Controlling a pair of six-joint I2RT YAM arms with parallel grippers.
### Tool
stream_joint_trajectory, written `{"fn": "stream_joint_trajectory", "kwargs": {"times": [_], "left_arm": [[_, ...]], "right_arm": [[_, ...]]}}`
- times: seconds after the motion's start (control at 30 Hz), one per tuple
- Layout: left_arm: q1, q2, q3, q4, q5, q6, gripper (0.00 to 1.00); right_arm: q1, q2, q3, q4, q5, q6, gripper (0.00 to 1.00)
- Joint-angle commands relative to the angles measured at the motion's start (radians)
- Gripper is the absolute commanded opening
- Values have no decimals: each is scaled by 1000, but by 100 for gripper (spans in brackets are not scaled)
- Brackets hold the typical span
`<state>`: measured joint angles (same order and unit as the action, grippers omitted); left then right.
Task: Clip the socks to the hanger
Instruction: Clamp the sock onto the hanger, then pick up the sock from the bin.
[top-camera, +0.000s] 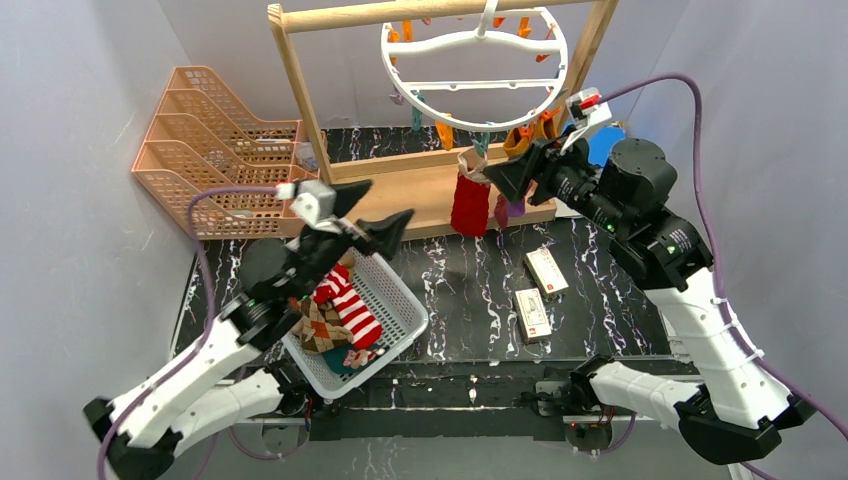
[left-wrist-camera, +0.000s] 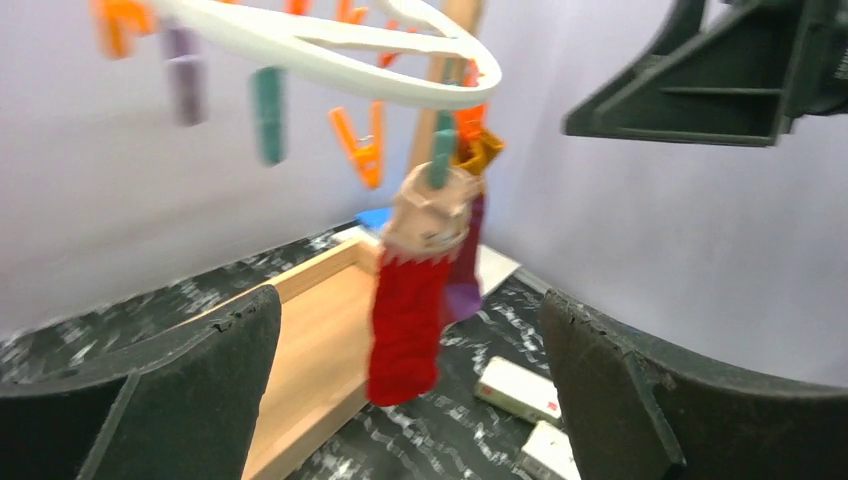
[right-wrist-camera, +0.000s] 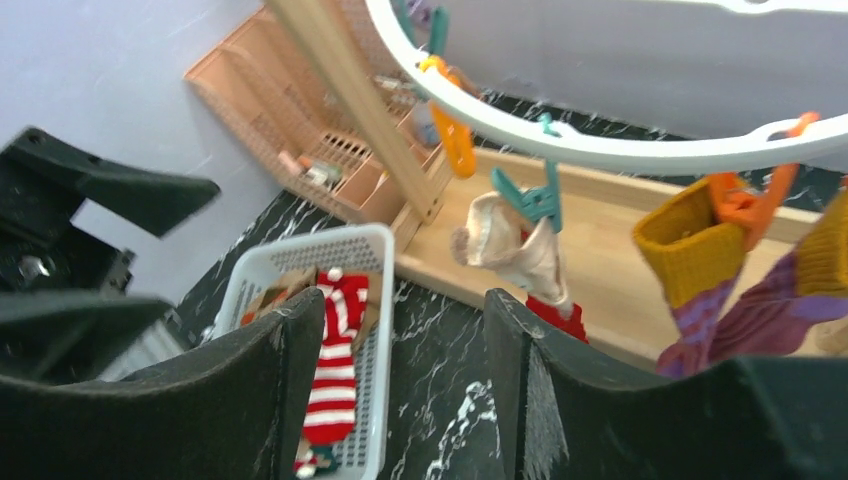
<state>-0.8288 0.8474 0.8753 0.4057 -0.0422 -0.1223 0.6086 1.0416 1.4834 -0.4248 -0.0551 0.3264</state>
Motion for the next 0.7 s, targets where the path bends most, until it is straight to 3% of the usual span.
{"fn": "stream_joint_trajectory", "kwargs": {"times": [0.0, 0.13, 0.27, 0.37, 0.53, 0.67], "left_arm": [[-4, -212, -61, -332, -292, 32, 98], [-4, -399, -101, -593, -549, -79, 99], [-3, -532, -128, -766, -788, -213, 99], [-4, -584, -147, -815, -818, -236, 98], [-3, -567, -151, -863, -877, -258, 98], [-3, -557, -105, -910, -938, -250, 98]], "right_arm": [[0, 13, 28, -82, -154, 6, 65], [75, 18, -73, -11, -182, 48, 64], [316, 73, -144, 53, 11, 44, 65], [459, 143, -203, 147, 109, 69, 65], [491, 277, -295, 315, 87, 189, 64], [540, 399, -311, 408, 13, 170, 63]]}}
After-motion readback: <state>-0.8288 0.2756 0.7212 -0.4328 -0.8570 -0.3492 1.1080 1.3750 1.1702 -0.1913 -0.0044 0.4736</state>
